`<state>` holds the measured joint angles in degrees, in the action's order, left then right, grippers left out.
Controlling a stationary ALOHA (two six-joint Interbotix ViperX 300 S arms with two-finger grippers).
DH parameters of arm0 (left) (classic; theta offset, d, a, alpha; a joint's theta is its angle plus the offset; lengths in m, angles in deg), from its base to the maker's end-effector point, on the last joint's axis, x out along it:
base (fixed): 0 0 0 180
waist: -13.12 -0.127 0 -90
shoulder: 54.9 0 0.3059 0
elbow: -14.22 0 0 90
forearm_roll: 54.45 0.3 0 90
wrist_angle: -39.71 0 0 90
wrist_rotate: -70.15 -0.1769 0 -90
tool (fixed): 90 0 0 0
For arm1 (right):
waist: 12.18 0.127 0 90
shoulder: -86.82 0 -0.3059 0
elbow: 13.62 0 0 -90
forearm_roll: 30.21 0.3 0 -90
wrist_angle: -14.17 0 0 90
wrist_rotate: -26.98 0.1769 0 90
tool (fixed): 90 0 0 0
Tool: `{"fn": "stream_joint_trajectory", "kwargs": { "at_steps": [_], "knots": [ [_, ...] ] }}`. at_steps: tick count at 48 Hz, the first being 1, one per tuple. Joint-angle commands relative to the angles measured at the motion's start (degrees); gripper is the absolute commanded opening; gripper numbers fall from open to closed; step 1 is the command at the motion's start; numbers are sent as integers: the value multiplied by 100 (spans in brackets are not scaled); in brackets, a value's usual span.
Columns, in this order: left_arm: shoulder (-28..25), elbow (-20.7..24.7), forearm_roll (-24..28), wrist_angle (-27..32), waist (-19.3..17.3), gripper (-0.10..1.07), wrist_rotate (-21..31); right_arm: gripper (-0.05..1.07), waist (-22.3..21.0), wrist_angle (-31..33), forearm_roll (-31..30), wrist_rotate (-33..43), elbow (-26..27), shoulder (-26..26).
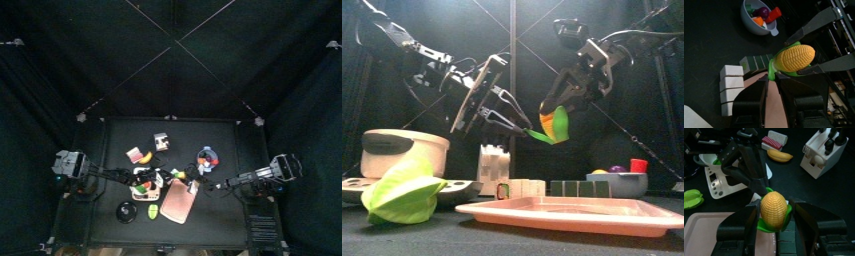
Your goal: Remove husk piece
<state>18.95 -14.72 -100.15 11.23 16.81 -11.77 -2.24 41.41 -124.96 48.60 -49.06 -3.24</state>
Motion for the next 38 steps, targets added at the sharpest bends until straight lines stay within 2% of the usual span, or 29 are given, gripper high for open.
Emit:
{"fn": "stream_joint_trajectory", "kwargs": {
  "at_steps": [1, 38],
  "knots": [
    [167, 9, 0, -18, -53, 62, -18, 71, 9, 0, -18, 9, 97, 105],
    [519, -431, -9, -53, -97, 62, -18, 71, 9, 35, 88, 18, -9, 193]
  ]
}}
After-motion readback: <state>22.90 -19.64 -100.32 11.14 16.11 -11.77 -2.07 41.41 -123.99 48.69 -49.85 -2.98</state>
